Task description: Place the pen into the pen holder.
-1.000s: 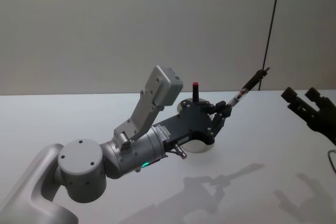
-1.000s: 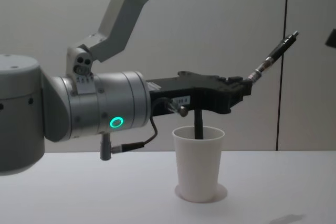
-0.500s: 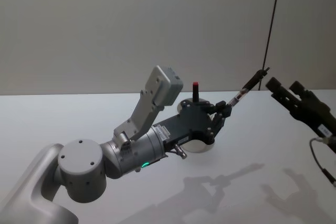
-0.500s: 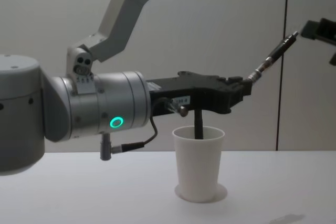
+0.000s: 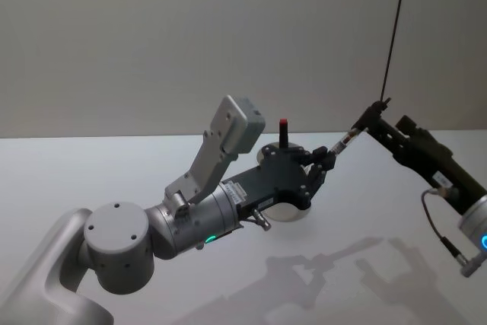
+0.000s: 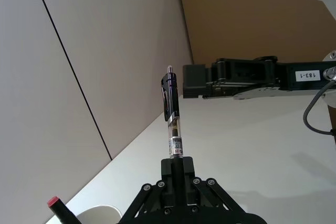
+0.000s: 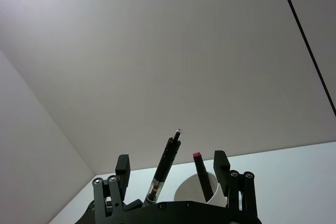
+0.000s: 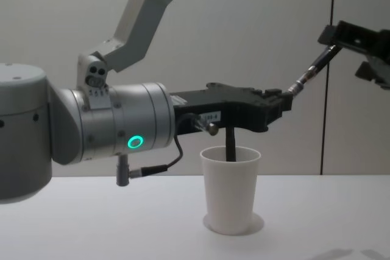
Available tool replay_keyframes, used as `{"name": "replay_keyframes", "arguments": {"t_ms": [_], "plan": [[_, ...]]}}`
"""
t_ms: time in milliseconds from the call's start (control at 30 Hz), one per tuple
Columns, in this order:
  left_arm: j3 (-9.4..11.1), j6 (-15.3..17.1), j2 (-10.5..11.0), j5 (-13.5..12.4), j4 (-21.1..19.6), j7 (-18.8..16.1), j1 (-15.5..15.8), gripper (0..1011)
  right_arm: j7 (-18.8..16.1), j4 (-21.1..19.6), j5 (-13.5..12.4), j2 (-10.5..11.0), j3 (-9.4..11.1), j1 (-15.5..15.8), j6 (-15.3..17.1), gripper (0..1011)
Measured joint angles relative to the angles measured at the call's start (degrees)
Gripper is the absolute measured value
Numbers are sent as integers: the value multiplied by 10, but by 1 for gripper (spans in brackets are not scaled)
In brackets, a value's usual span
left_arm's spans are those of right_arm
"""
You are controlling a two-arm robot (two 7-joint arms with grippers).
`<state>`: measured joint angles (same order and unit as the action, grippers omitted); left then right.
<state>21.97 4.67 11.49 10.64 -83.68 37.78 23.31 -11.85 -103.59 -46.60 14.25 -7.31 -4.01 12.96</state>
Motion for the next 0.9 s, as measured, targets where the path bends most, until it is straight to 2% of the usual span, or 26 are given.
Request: {"name": "replay_keyframes", "arguments": {"t_ms": [467,900], "plan": [[0,0,0,0,0,0,0,127,62,-8,2,-27,-20,-10,23,1002],[0,0,0,0,0,0,0,127,108,-8,-16,-47,-29,-19,28,1002]]}}
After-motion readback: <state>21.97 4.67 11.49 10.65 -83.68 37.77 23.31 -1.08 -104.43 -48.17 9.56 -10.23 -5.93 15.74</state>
